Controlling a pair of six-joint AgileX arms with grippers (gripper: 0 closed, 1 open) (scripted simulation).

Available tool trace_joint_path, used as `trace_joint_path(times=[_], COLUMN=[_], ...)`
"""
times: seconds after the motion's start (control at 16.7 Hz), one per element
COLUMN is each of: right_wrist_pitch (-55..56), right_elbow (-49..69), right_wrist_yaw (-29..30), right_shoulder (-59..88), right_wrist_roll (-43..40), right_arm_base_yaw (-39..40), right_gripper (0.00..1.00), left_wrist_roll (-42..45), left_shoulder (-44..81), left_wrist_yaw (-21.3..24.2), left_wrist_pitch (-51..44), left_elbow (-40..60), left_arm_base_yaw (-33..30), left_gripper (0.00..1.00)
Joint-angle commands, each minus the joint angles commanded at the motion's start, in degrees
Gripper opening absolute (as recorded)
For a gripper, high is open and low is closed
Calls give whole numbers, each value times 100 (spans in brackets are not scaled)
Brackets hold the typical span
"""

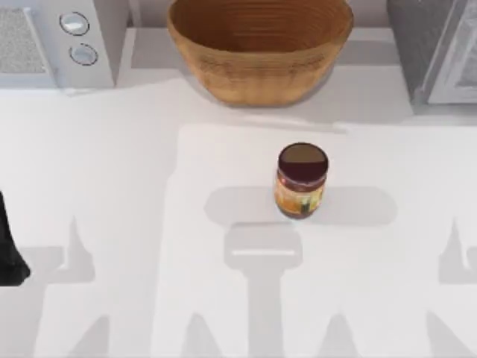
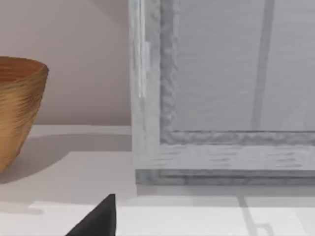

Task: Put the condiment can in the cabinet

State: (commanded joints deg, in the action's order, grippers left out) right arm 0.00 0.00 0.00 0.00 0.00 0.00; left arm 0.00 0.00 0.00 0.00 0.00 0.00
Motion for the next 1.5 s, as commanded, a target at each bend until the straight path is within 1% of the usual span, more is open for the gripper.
trace_joint_path(times=[0.24, 0.36, 0.54, 0.78, 1.2, 1.5], right_wrist_pitch=[-48, -168, -475, -1044, -2131, -2752], right_elbow=[146, 474, 1235, 2591, 5237, 6793], right_wrist_yaw=[-114, -358, -887, -1769, -3390, -4294], right_shoulder=[174, 592, 1661, 3727, 8007, 10572], right_wrist_roll=[-103, -351, -965, -2128, -4543, -6014], right_arm_base_yaw=[45, 129, 279, 487, 872, 1138], right_gripper=[100, 100, 100, 100, 100, 100], left_wrist_roll=[0, 0, 0, 0, 0, 0], left_shoulder=[0, 0, 0, 0, 0, 0], left_wrist_yaw=[0, 0, 0, 0, 0, 0], left_wrist_pitch=[0, 0, 0, 0, 0, 0], left_elbow=[0, 0, 0, 0, 0, 0], left_arm_base_yaw=[0, 0, 0, 0, 0, 0], left_gripper=[100, 100, 100, 100, 100, 100])
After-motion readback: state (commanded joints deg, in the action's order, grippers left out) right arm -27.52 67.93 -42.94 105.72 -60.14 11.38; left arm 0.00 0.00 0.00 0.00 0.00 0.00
